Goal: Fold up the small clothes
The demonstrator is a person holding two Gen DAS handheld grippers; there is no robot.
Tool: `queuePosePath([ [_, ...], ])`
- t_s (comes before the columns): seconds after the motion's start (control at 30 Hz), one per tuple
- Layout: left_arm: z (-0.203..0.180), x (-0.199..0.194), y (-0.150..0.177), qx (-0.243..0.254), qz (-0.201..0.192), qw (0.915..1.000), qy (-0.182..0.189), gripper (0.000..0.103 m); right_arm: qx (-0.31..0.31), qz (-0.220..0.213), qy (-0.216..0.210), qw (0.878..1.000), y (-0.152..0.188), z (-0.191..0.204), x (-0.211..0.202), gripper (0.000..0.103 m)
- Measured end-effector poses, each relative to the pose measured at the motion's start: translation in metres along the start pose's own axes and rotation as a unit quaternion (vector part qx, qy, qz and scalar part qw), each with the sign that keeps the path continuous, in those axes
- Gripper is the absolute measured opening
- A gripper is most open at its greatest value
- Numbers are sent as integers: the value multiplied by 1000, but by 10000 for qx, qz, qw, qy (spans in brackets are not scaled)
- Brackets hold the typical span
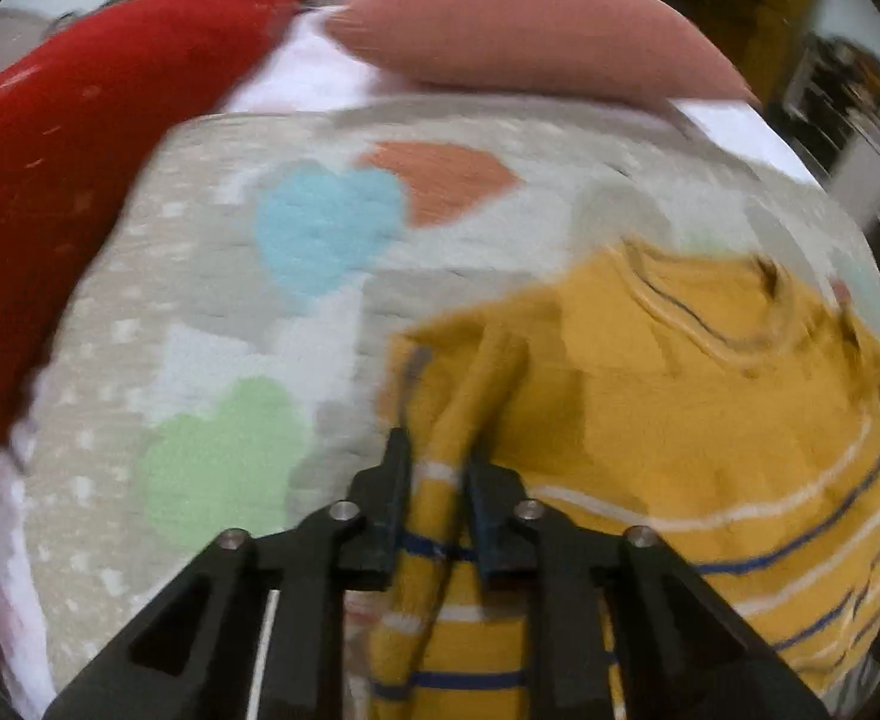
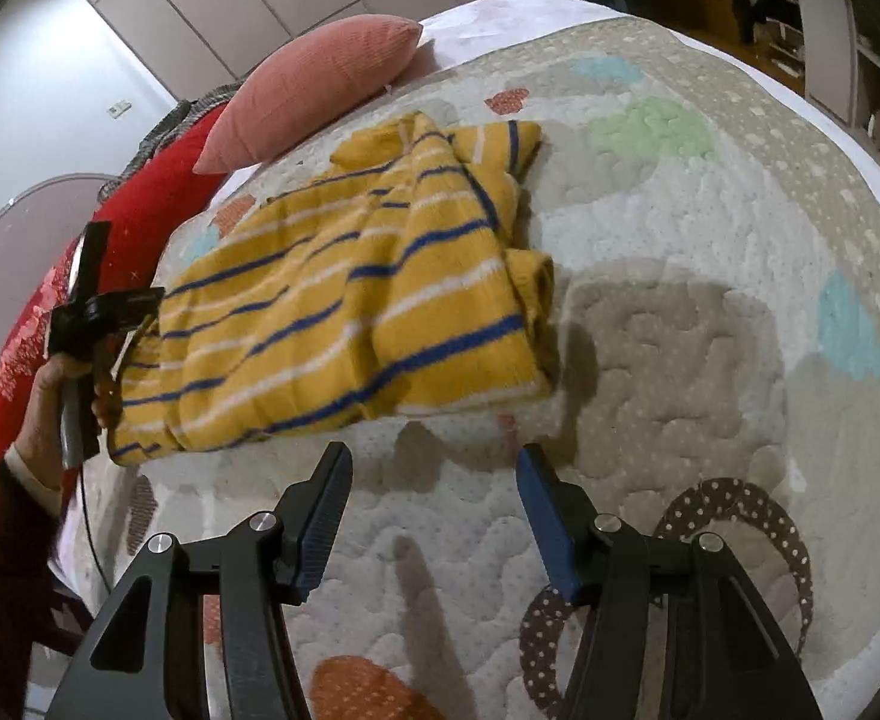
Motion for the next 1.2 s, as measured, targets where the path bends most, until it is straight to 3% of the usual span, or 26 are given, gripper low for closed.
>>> queuePosePath([
  [0.1, 20, -1, -4, -419, -89, 9989, -214, 16, 40, -88, -29, 9999, 1, -4, 3, 62],
  [0.23, 16, -23, -2, -315, -333, 9988, -147, 22, 68, -178, -103, 9998, 4, -5, 3, 66],
  [0.3, 15, -44, 1, -338, -549, 9979, -88, 30, 90, -231, -127, 9996, 3, -6, 5, 67],
  [0.37, 13, -70, 5, -468, -795, 9957, 97, 54, 109, -293, -189, 9993, 5, -7, 5, 70],
  [0.57, 12, -155, 43, -553, -1355, 9888, 308, 75, 70, -656, -284, 9974, 12, -4, 4, 77],
  [0.7, 13, -202, 83, -541, -1655, 9846, 121, 82, -283, -882, -221, 9955, 19, 5, 3, 83],
  [0.77, 12, -221, 102, -598, -1825, 9814, 48, 93, -273, -908, -265, 9951, 18, 4, 3, 84],
  [0.97, 11, -267, 153, -910, -2109, 9731, 179, 101, 103, -1056, -694, 9919, 18, -5, -2, 85],
  [1.07, 9, -275, 175, -1172, -1965, 9724, 450, 101, 61, -1054, -635, 9924, 19, -3, -2, 85],
  [1.2, 9, -289, 197, -1260, -1923, 9717, 540, 101, -51, -1045, -515, 9932, 19, 0, 0, 85],
])
Point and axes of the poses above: each gripper's, at about its wrist camera, not at the fingertips, and x roughly the way its jaws point, z to its left, y to its underside, the point moved 5 cm from there along x, roughly the way its jaws point, and after that the axes turned 10 degrees about -z, right-handed, at the moved point
